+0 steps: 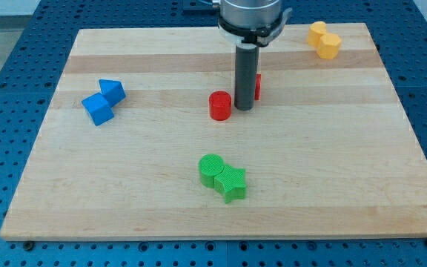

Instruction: Move the yellow hexagon into the red star

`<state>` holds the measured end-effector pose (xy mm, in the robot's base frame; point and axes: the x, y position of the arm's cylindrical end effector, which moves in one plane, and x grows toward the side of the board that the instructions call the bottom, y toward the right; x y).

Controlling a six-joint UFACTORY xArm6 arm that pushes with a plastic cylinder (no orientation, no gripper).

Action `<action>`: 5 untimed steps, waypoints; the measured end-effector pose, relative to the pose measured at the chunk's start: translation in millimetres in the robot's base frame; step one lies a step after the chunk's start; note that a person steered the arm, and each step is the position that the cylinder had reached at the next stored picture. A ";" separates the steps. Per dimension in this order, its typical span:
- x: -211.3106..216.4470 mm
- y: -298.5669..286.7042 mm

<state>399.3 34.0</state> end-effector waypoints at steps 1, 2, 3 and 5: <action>-14.0 1.6; -23.5 8.4; -24.7 17.9; -21.2 23.6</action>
<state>378.0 57.6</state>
